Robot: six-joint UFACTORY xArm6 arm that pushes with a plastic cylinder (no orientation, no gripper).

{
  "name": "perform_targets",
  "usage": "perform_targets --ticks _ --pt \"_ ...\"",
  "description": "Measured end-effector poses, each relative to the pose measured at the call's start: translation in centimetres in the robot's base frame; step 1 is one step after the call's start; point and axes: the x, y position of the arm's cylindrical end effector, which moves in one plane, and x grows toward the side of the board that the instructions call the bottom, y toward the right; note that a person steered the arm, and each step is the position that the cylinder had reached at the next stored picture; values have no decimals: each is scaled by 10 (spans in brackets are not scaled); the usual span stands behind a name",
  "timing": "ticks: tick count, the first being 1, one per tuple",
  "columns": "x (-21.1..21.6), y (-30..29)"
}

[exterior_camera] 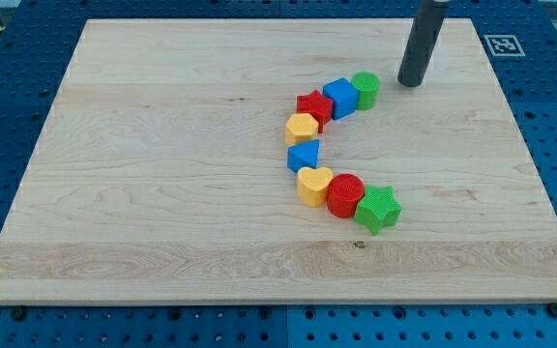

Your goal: Move the arm towards the bottom

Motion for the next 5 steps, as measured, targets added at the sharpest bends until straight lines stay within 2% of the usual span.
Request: perform_targets --ticks 5 --pt "74 7"
